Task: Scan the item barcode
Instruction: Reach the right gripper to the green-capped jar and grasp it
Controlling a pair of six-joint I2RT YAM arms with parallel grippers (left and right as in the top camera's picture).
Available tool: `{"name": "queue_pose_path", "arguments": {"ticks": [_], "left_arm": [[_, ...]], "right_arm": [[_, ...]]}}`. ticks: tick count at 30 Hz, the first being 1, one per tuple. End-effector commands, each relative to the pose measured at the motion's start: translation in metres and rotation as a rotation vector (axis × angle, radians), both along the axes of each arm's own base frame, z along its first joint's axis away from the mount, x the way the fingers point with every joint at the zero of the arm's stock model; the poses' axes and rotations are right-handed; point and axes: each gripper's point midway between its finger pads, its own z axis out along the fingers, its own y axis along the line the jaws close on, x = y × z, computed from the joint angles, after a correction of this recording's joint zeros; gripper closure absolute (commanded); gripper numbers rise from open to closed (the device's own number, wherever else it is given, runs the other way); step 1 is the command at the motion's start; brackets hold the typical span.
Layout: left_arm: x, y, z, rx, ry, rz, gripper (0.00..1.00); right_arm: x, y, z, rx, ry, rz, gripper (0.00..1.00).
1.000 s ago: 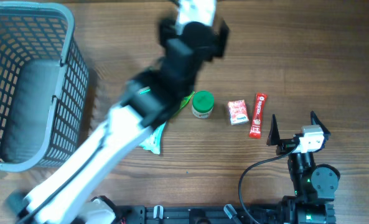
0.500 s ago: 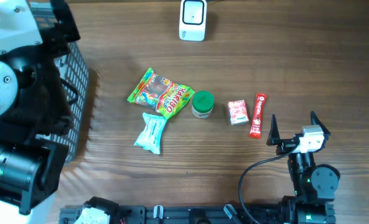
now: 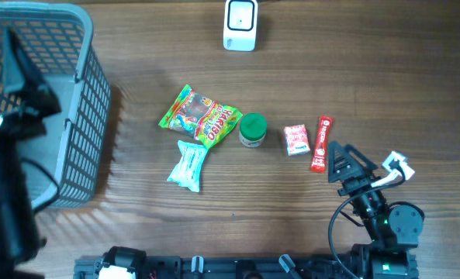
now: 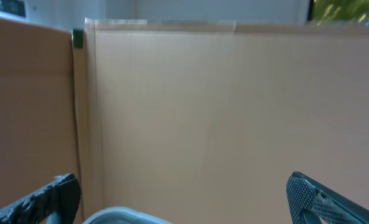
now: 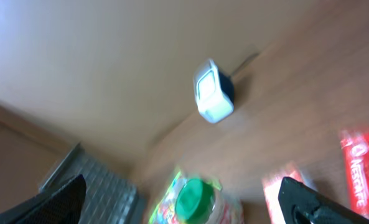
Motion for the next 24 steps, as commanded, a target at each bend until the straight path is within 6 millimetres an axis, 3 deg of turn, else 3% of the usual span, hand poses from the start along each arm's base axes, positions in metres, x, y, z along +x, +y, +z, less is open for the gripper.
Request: {"name": "queue_pose_path", "arguments": {"ticks": [1,3,5,9,11,16,18,20,24], "left_arm": [[-0.003,-0.012,-0.011,0.012,-0.012,-0.094,0.0],[-0.009,-0.008,-0.014,0.012,-0.034,-0.078,0.0],[-0.019,-0.003,-0.018,0.02,-0.068,-0.061,0.0],[-0.032,-0.017,-0.019,0.073,-0.092,-0.148,0.0],[-0.043,-0.023,-0.017,0.1,-0.112,-0.176,0.0],[-0.092,-0.03,-0.01,0.133,-0.218,-0.177,0.0],[-0.102,-0.031,-0.003,0.104,-0.263,-0.186,0.0],[-0.102,-0.028,-0.004,0.057,-0.265,-0.188,0.0],[-0.088,-0.027,-0.037,-0.114,-0.149,-0.233,0.0]], "right_arm": [[-0.009,0.011,0.026,-0.079,0.058,0.075,0.01],[-0.007,0.007,0.053,-0.147,0.071,0.057,0.01],[0.002,-0.006,0.089,-0.227,0.193,0.007,0.0],[0.022,-0.019,0.116,-0.295,0.465,-0.022,0.01],[0.028,-0.016,0.121,-0.309,0.585,0.002,0.0],[0.041,0.028,0.117,-0.303,0.848,0.153,0.01],[0.043,0.052,0.11,-0.314,0.886,0.202,0.0],[0.04,0.073,0.101,-0.331,0.919,0.222,0.01],[0.046,0.112,0.097,-0.292,0.922,0.264,0.0]]}}
